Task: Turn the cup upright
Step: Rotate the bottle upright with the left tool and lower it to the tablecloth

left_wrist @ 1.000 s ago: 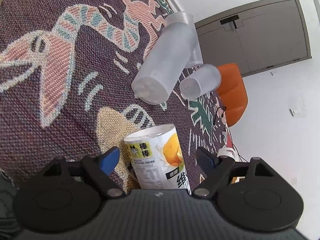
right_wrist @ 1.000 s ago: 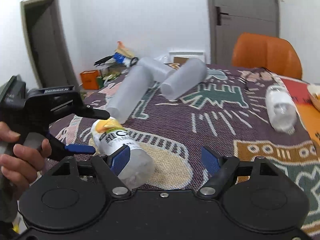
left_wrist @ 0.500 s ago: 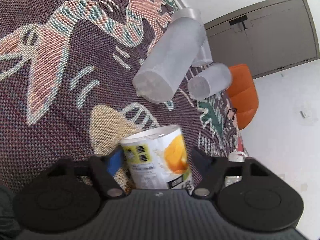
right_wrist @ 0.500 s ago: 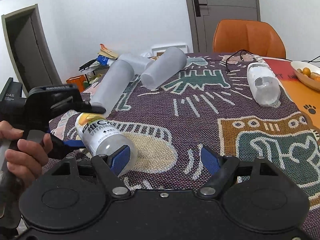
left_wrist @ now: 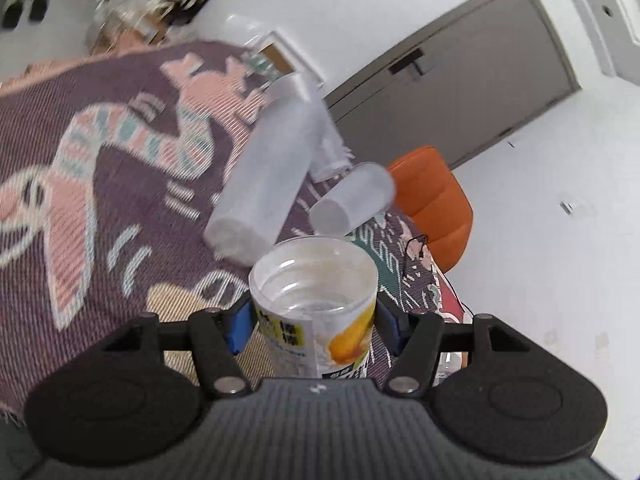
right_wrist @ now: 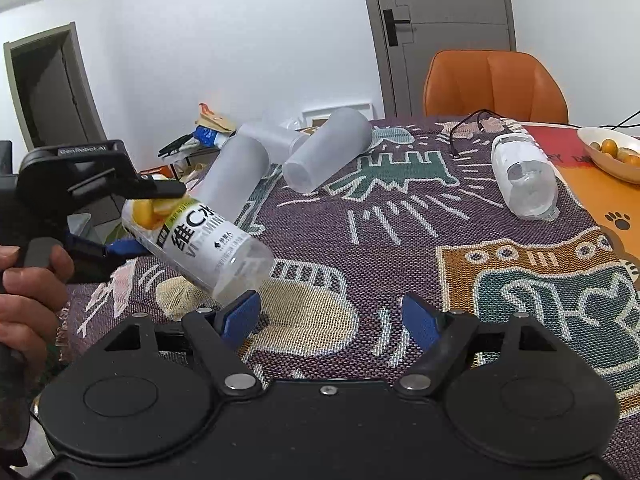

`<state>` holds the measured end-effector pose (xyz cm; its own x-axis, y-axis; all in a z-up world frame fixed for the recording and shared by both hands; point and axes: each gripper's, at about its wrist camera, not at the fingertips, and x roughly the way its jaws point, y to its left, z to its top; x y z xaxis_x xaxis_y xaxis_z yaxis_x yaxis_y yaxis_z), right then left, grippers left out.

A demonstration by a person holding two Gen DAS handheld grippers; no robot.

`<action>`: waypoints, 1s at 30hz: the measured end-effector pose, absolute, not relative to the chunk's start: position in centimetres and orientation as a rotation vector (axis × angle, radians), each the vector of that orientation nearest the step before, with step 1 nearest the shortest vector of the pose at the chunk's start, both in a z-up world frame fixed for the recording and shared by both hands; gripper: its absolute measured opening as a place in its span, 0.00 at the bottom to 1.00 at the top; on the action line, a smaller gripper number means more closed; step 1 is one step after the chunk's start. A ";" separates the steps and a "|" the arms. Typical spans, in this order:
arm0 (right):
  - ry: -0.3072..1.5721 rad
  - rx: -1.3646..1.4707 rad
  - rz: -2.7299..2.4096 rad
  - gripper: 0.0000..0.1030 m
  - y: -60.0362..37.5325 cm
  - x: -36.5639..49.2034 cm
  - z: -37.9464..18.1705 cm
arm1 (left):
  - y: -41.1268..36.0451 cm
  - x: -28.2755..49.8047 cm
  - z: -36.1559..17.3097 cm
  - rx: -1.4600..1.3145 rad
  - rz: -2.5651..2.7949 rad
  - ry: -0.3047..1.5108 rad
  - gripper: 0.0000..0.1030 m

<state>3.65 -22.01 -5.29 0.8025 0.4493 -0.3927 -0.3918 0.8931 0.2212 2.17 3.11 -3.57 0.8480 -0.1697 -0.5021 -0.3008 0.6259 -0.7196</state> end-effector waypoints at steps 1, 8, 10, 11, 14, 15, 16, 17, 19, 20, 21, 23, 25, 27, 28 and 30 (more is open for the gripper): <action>0.448 0.131 0.448 0.76 -22.1 3.6 -5.3 | 2.8 2.2 -3.2 -0.876 0.072 0.564 0.59; 0.425 0.150 0.417 0.76 -23.2 3.4 -5.1 | -0.2 2.0 -0.1 -0.592 0.024 0.478 0.59; 0.422 0.157 0.411 0.76 -23.4 3.4 -5.2 | -1.1 2.2 0.3 -0.515 0.010 0.472 0.59; 0.421 0.159 0.408 0.76 -23.5 3.4 -5.2 | -1.6 2.3 0.5 -0.471 0.005 0.473 0.59; 0.420 0.164 0.401 0.76 -23.8 3.5 -5.3 | -3.4 2.4 0.7 -0.342 -0.003 0.458 0.59; 0.421 0.166 0.399 0.76 -23.9 3.5 -5.4 | -3.8 2.4 0.6 -0.316 -0.006 0.457 0.59; 0.422 0.166 0.397 0.76 -24.0 3.6 -5.4 | -4.2 2.5 0.6 -0.289 -0.007 0.456 0.59; 0.422 0.167 0.395 0.76 -24.1 3.5 -5.4 | -4.5 2.6 0.5 -0.263 -0.009 0.457 0.59; 0.425 0.167 0.393 0.76 -24.1 3.6 -5.5 | -5.0 2.5 0.2 -0.226 -0.006 0.463 0.59; 0.427 0.167 0.392 0.76 -24.1 3.6 -5.6 | -5.2 2.6 0.0 -0.208 -0.003 0.469 0.59; 0.427 0.167 0.392 0.76 -24.1 3.6 -5.6 | -5.4 2.8 -0.1 -0.189 0.001 0.480 0.59; 0.428 0.167 0.392 0.76 -24.1 3.6 -5.6 | -5.7 3.1 -0.5 -0.167 0.005 0.503 0.59; 0.432 0.168 0.390 0.76 -24.0 3.6 -5.8 | -5.9 3.2 -0.9 -0.144 0.008 0.521 0.59; 0.437 0.169 0.390 0.76 -24.0 3.6 -6.0 | -6.1 3.4 -1.2 -0.121 0.011 0.534 0.59; 0.439 0.169 0.392 0.76 -23.9 3.6 -6.0 | -6.2 3.3 -1.3 -0.112 0.014 0.537 0.59; 0.440 0.166 0.396 0.76 -23.8 3.5 -6.1 | -6.2 3.3 -1.3 -0.107 0.028 0.554 0.65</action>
<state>3.50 -23.84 -6.07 0.8305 0.4066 -0.3809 -0.3359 0.9108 0.2399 3.28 -6.24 -1.32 0.8503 -0.0025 -0.5263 -0.0552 0.9940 -0.0939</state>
